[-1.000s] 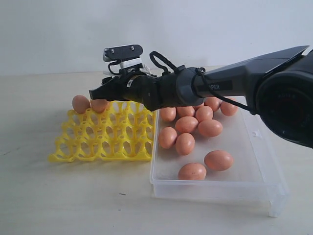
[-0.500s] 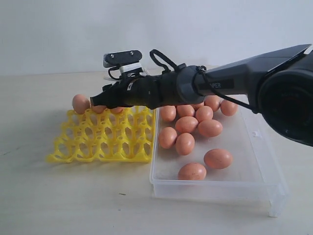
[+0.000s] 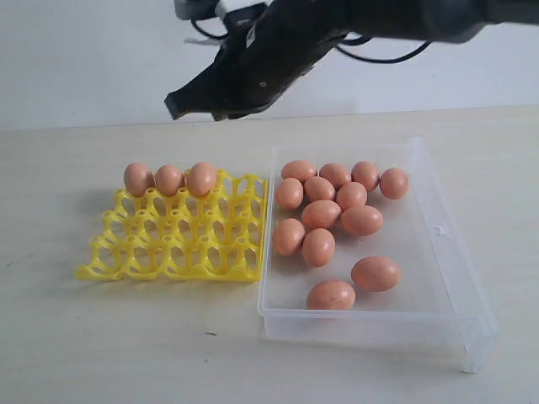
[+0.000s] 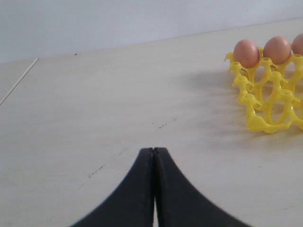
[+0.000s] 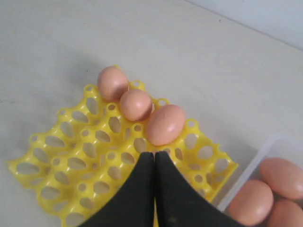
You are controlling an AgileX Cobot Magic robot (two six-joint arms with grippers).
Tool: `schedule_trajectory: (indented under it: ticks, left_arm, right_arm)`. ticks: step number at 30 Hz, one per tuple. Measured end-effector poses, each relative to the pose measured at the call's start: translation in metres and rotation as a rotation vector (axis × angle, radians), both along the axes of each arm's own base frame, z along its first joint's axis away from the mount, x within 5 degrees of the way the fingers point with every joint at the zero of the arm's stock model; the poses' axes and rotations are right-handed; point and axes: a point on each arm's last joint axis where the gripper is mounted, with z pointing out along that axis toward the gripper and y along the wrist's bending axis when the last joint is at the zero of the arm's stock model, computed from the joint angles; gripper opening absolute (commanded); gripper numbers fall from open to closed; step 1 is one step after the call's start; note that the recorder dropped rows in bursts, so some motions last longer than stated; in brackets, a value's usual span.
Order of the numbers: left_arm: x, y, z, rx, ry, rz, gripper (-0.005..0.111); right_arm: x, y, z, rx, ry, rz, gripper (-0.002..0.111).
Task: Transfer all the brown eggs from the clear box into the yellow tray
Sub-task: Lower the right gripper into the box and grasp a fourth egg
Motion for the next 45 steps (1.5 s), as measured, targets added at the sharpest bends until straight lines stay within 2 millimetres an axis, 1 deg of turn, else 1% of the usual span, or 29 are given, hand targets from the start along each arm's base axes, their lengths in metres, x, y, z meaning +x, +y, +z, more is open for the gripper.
schedule_trajectory:
  ticks: [1, 3, 5, 6, 7, 9, 11, 13, 15, 17, 20, 24, 29, 36, 45]
  left_arm:
    - [0.000, 0.000, 0.000, 0.000, 0.000, 0.000, 0.000]
    - [0.000, 0.000, 0.000, 0.000, 0.000, 0.000, 0.000]
    - [0.000, 0.000, 0.000, 0.000, 0.000, 0.000, 0.000]
    - [0.000, 0.000, 0.000, 0.000, 0.000, 0.000, 0.000]
    - [0.000, 0.000, 0.000, 0.000, 0.000, 0.000, 0.000]
    - [0.000, 0.000, 0.000, 0.000, 0.000, 0.000, 0.000]
    - [0.000, 0.000, 0.000, 0.000, 0.000, 0.000, 0.000]
    - [0.000, 0.000, 0.000, 0.000, 0.000, 0.000, 0.000]
    - [0.000, 0.000, 0.000, 0.000, 0.000, 0.000, 0.000]
    - [0.000, 0.000, 0.000, 0.000, 0.000, 0.000, 0.000]
    - [0.000, 0.000, 0.000, 0.000, 0.000, 0.000, 0.000]
    - [0.000, 0.000, 0.000, 0.000, 0.000, 0.000, 0.000]
    - [0.000, 0.000, 0.000, 0.000, 0.000, 0.000, 0.000]
    - [0.000, 0.000, 0.000, 0.000, 0.000, 0.000, 0.000]
    - [0.000, 0.000, 0.000, 0.000, 0.000, 0.000, 0.000]
  right_arm:
    - [-0.006, -0.008, 0.010, -0.001, -0.002, -0.003, 0.000]
    - [-0.019, -0.027, 0.024, -0.016, 0.011, -0.017, 0.001]
    - [-0.030, -0.050, 0.028, -0.035, 0.039, -0.044, 0.006]
    - [-0.032, -0.060, 0.027, -0.043, 0.051, -0.064, 0.010]
    - [-0.034, -0.073, 0.023, -0.053, 0.067, -0.087, 0.015]
    - [-0.033, -0.094, 0.011, -0.064, 0.087, -0.142, 0.025]
    - [-0.025, -0.116, -0.009, -0.067, 0.129, -0.217, 0.036]
    - [-0.016, -0.132, -0.032, -0.078, 0.198, -0.292, 0.048]
    - [-0.005, -0.142, -0.051, -0.082, 0.266, -0.363, 0.055]
    - [0.002, -0.143, -0.070, -0.093, 0.343, -0.403, 0.057]
    - [0.010, -0.140, -0.088, -0.111, 0.418, -0.420, 0.057]
    - [0.020, -0.135, -0.098, -0.106, 0.442, -0.426, 0.057]
    - [0.029, -0.133, -0.098, -0.087, 0.428, -0.446, 0.057]
    - [0.049, -0.134, -0.100, -0.074, 0.366, -0.490, 0.056]
    - [0.062, -0.142, -0.101, -0.022, 0.321, -0.591, 0.055]
